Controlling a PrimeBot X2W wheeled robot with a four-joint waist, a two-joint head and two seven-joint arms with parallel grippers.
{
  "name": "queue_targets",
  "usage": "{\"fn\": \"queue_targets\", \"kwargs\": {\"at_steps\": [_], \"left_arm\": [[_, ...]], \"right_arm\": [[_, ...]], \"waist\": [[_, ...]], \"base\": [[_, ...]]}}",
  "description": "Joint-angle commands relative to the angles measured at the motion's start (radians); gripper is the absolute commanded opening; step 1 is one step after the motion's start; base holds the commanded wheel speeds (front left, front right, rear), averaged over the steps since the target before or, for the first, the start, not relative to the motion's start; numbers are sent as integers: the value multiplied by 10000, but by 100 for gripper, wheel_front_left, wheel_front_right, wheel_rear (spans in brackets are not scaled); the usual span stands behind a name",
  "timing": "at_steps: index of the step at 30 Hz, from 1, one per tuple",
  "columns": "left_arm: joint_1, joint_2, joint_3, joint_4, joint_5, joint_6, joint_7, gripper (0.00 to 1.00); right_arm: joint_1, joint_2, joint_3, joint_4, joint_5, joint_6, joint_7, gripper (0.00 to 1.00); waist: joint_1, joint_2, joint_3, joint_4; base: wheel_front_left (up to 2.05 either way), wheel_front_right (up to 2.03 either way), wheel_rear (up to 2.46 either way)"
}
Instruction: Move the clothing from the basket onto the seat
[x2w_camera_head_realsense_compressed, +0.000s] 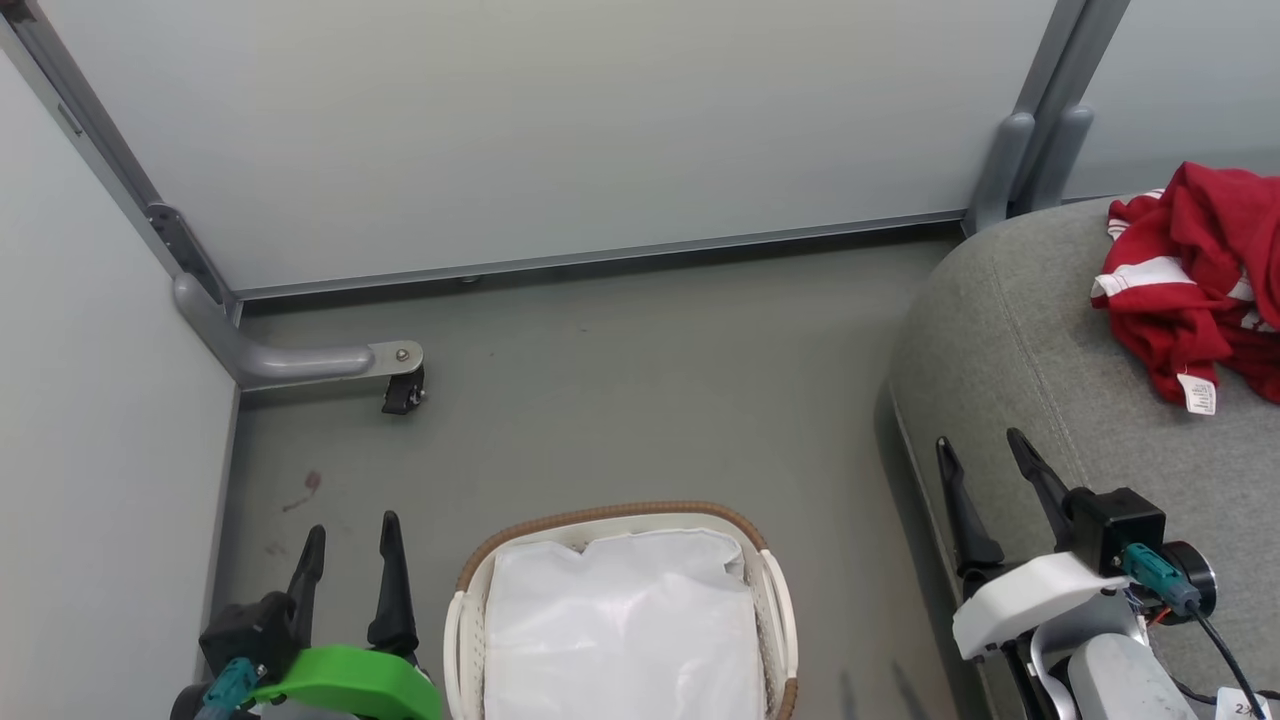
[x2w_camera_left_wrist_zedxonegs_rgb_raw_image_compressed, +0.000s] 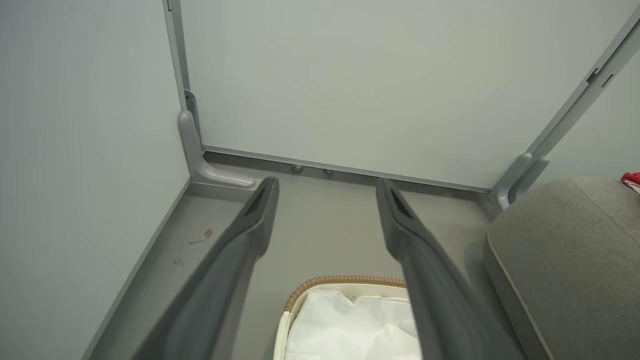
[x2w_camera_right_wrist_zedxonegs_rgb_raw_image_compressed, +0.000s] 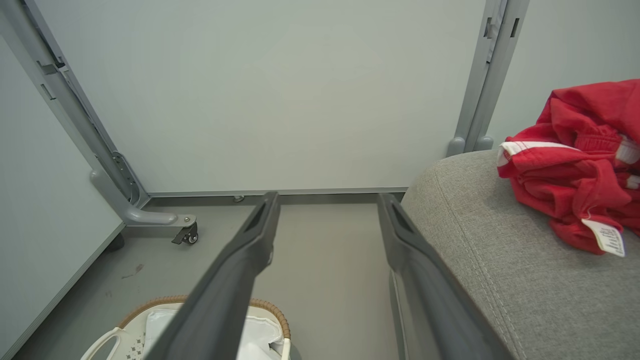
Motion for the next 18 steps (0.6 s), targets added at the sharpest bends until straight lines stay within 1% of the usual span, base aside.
{"fn": "queue_targets", "kwargs": {"at_steps": [1, 13, 14, 18], "left_arm": [[95, 8, 7, 17, 63, 47, -3, 100], [40, 7, -84, 80, 73, -27, -3, 100], [6, 0, -75, 85, 1, -15, 1, 0], [49, -19, -64, 353, -94, -24, 36, 0]], "right_arm": [[156, -39, -1, 1, 32, -11, -19, 100], [200, -37, 65, -14, 103, -11, -19, 100], [26, 0, 62, 2, 47, 0, 0, 0], [97, 65, 50, 291, 138, 0, 46, 0]], "waist": [[1, 0, -23, -13], [1, 0, -83, 17], [1, 0, -83, 16], [1, 0, -88, 19]], "base": [[0, 0, 0], [0, 0, 0], [0, 0, 0], [0, 0, 0]]}}
